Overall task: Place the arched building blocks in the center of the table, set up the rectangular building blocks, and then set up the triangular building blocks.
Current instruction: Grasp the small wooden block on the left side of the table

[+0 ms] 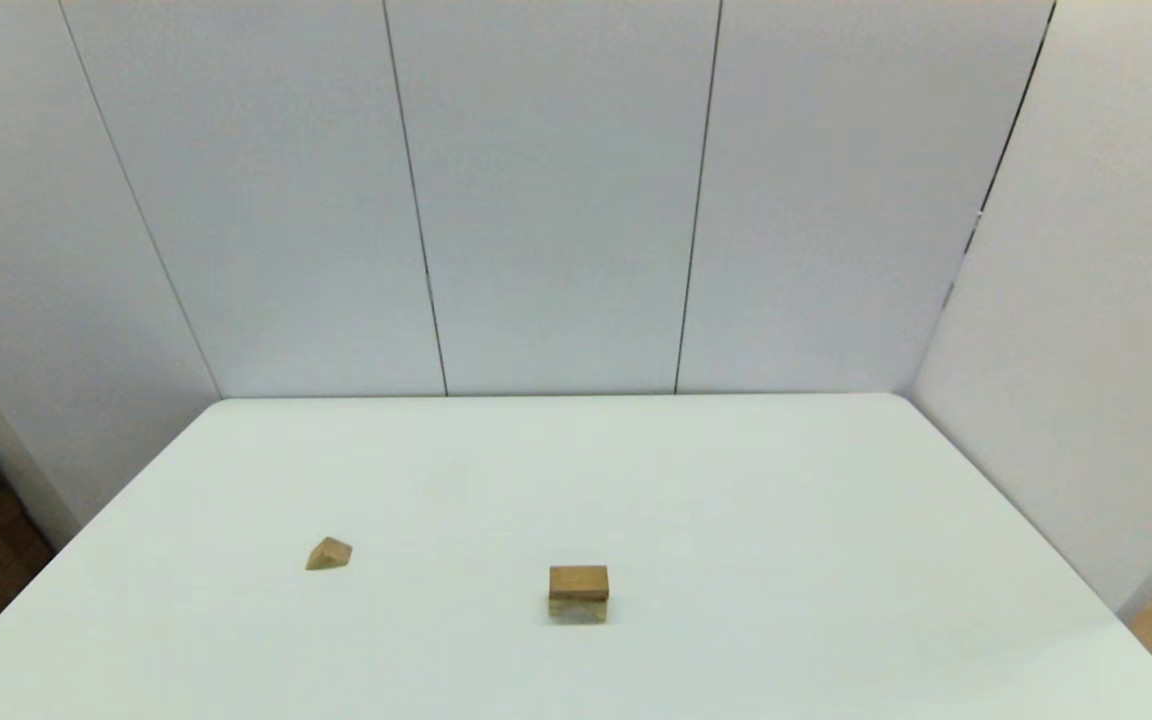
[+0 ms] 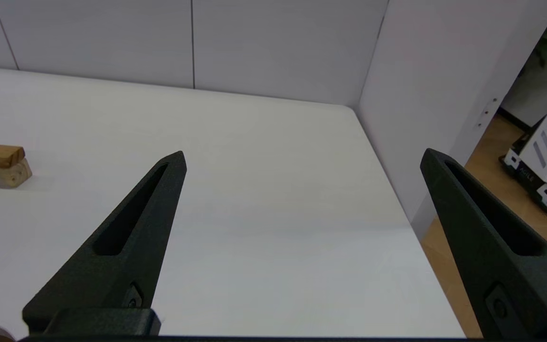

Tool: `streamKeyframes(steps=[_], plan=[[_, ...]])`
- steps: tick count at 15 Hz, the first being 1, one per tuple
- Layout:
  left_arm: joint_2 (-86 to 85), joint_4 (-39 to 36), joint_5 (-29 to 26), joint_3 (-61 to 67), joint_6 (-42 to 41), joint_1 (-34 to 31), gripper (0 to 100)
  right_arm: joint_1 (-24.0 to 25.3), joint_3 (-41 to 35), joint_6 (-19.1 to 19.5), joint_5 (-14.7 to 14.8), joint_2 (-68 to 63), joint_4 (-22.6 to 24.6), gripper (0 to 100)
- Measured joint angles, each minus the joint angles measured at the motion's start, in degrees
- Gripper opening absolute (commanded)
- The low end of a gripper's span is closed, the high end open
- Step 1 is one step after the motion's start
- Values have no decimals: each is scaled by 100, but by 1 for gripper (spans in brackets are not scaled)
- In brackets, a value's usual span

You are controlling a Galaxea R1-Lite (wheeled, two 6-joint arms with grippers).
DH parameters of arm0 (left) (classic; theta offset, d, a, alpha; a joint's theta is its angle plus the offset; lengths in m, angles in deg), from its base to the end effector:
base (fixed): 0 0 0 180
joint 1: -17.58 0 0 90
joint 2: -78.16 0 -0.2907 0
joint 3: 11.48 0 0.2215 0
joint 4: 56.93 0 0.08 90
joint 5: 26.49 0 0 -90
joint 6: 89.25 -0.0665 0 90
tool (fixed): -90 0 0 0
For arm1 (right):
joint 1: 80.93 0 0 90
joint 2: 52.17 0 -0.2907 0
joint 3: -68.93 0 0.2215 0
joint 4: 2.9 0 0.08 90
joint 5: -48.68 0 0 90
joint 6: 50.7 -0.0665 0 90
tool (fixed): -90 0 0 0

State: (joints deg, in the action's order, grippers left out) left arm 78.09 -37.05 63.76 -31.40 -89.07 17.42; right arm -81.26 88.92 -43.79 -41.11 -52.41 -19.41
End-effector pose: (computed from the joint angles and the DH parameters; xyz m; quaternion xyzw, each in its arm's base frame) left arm 0.0640 0.0005 0.0756 -0.0016 -0.0010 0.0036 1.0000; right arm 0.0640 -0.0006 0.0843 -0.0603 -0.0279 -0.0064 0.9978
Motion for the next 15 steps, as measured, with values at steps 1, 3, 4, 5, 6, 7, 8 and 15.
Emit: streamKeyframes(steps=[1,3,4,5,6,7,8,15], plan=[[0,-2,0,0,2,0,100,0,-5,-22,-10,17,-57,100],[0,-2,2,0,0,0,100,0,-7,-113,-95,27,-46,100],[0,-2,0,0,2,0,100,0,-7,-124,-113,29,-24,100],[0,-2,-2,0,-2,0,100,0,-7,-138,-115,32,-20,100],[0,-2,0,0,-2,0,100,0,-7,-168,-117,34,-15,100],[0,-2,0,0,0,0,100,0,-7,-190,-113,34,2,100],[0,-5,-2,0,2,0,100,0,-7,-201,-117,34,16,100],[0,0,-2,0,0,0,100,2,-7,-196,-117,34,-321,100]])
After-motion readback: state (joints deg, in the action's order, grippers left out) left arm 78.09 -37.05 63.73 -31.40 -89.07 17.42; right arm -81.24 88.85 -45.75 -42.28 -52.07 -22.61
